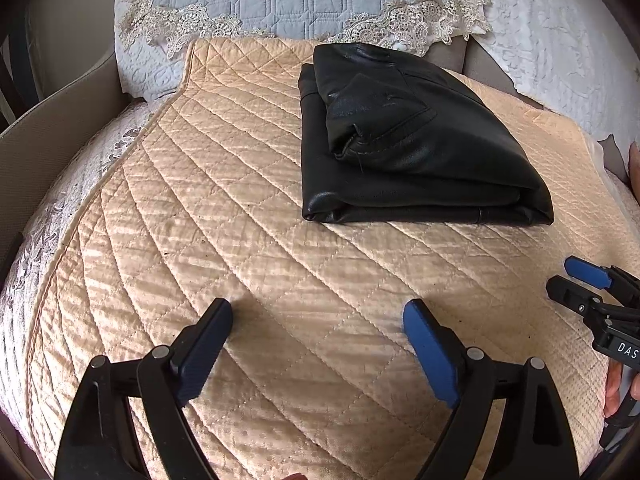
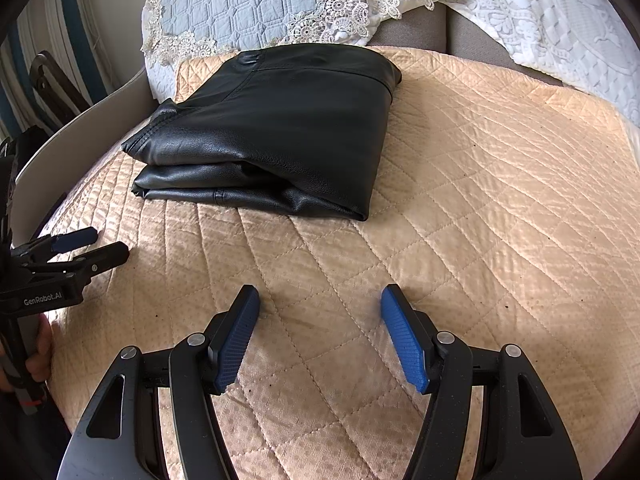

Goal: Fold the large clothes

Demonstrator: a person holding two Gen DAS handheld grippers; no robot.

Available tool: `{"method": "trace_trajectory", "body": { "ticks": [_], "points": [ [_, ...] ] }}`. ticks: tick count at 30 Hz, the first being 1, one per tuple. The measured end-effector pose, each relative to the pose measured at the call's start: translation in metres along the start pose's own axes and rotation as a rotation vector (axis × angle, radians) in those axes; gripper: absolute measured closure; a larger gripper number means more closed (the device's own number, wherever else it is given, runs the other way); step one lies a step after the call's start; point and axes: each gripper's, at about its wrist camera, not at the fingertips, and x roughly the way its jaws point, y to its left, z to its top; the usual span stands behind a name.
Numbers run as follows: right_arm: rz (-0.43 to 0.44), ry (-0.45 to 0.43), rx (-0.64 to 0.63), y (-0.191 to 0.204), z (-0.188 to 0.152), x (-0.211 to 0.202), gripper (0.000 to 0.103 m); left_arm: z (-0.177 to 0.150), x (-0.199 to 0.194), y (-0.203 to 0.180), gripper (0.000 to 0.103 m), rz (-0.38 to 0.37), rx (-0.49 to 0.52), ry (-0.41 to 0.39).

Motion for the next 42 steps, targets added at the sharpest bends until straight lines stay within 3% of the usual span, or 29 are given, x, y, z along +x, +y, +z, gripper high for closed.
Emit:
{"method": "trace_trajectory", "body": {
  "ticks": [42],
  "points": [
    [0.006,0.000,0.006,-0.0002,-0.0003,0.0004,0.038,-0.0008,0.0009,0.0006,0.012,0.000,0.001,0.001]
  ]
}}
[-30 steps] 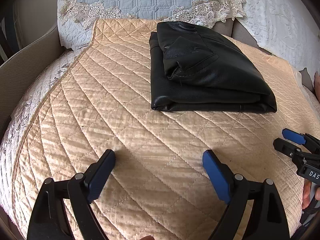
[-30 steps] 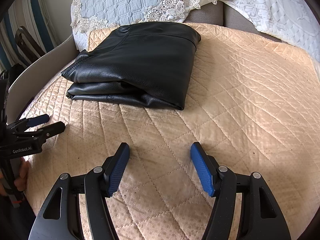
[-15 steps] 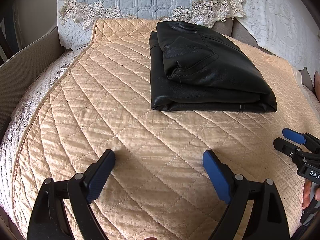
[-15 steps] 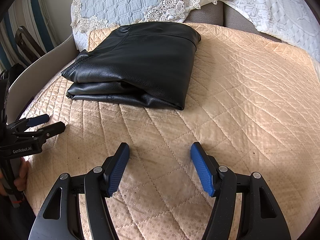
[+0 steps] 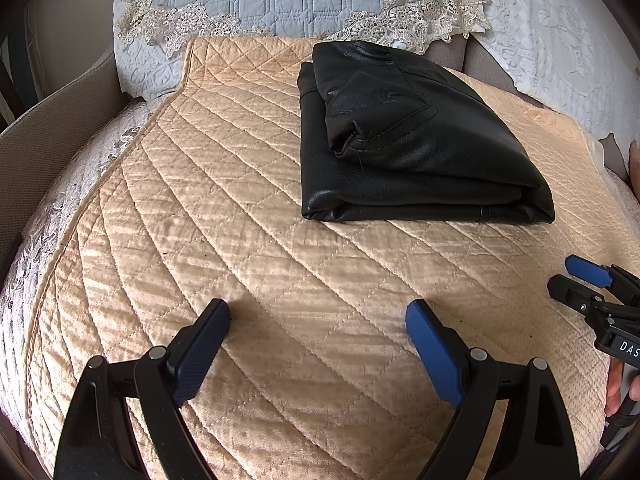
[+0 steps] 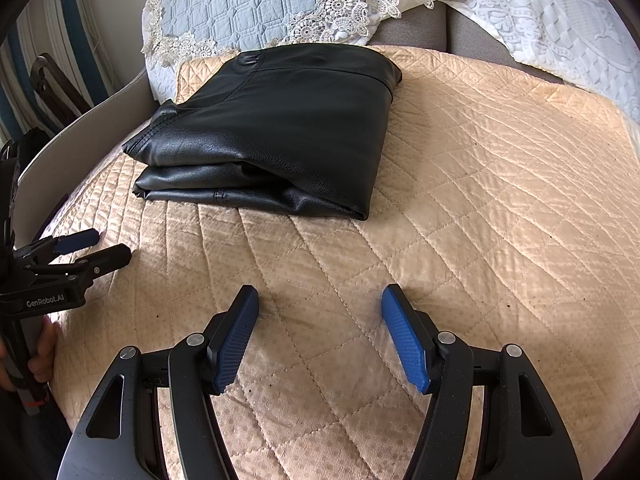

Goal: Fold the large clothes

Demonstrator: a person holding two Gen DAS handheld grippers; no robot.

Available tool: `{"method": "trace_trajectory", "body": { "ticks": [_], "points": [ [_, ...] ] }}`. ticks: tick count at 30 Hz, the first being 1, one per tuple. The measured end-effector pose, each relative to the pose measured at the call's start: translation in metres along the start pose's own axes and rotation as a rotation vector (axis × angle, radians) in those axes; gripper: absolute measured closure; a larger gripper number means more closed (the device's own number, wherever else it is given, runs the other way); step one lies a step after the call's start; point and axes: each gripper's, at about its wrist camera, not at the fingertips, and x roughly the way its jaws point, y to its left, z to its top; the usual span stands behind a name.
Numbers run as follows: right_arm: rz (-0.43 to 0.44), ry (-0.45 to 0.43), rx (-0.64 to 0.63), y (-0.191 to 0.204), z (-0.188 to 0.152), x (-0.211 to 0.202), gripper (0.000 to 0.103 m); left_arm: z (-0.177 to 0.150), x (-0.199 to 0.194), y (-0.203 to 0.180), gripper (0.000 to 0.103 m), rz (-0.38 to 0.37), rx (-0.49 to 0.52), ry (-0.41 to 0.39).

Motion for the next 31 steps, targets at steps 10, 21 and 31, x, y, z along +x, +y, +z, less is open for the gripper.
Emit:
{"method": "trace_trajectory", "body": {
  "ticks": [10,21,31],
  "points": [
    [0.001,0.000,0.001,0.0006,0.0003,0.0001,0.038,0.0001,0.0010,0.0004,0.012,0.000,0.001,0.003],
    [0.004,0.000,0.004,0.0010,0.0006,0.0000,0.038,0.0008,0.0020,0.0007,0.011,0.004,0.010,0.009],
    [0.005,0.000,0.004,0.0017,0.0007,0.0003,0.038,0.0035,0.0043,0.0042,0.010,0.006,0.019,0.013]
  ]
}}
